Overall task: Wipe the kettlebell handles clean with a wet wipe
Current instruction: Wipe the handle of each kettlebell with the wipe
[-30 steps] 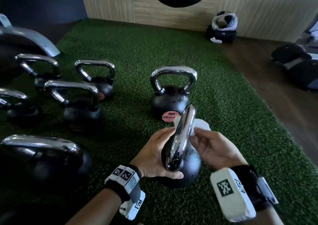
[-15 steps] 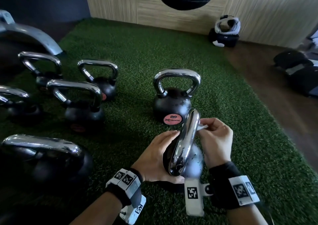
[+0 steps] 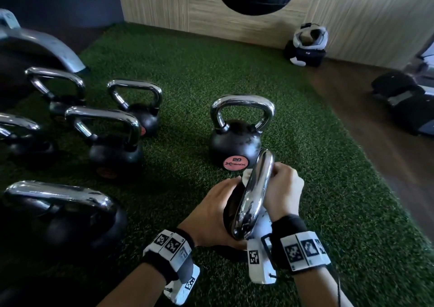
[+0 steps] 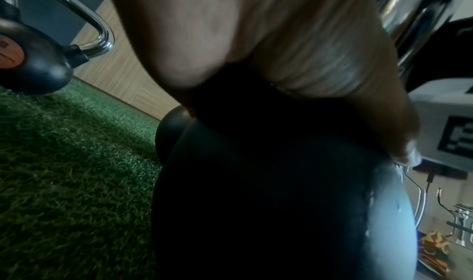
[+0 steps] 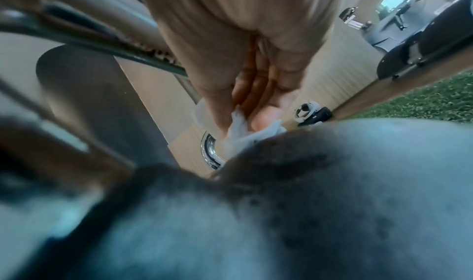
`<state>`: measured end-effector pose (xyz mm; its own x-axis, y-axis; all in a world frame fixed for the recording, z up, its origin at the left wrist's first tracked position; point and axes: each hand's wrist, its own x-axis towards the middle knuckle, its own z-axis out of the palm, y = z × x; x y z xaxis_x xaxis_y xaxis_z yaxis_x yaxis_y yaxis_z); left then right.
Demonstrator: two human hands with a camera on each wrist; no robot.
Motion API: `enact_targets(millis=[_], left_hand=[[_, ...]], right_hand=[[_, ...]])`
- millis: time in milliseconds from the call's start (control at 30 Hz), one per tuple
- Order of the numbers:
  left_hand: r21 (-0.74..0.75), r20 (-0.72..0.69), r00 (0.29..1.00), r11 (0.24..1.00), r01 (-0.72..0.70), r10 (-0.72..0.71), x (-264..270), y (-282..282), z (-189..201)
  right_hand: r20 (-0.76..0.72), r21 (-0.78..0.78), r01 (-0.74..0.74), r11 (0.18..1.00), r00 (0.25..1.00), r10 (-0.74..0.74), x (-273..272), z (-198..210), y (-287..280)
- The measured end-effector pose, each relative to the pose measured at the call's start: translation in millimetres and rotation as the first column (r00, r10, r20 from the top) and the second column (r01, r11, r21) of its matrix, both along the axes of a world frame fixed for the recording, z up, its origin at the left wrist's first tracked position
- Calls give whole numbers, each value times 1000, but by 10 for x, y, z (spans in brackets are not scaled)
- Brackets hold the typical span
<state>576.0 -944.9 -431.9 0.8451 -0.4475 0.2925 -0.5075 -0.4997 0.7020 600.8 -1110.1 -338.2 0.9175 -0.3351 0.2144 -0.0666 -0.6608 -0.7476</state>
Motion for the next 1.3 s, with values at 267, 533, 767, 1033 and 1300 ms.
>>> enact_targets(millis=[267, 533, 767, 1033, 1300], left_hand=[[172, -392, 913, 966, 195, -115, 24, 212, 464], [-119, -232, 972, 992, -48, 19, -415, -72, 1320], [46, 58, 973, 973, -227, 224, -419, -232, 1359], [240, -200, 980, 970, 37, 12, -83, -1, 1549], [440, -431, 878, 801, 405, -208, 592, 123, 1846]], right_hand=[[-147, 45, -110, 993, 982, 116, -149, -43, -263], [-165, 316, -208, 926, 949, 270, 54, -123, -453], [-211, 487, -305, 818, 868, 449, 118, -165, -309], [-204, 400, -219, 890, 926, 319, 19, -345, -410], [-98, 221, 42, 974, 995, -21, -369, -449, -442]])
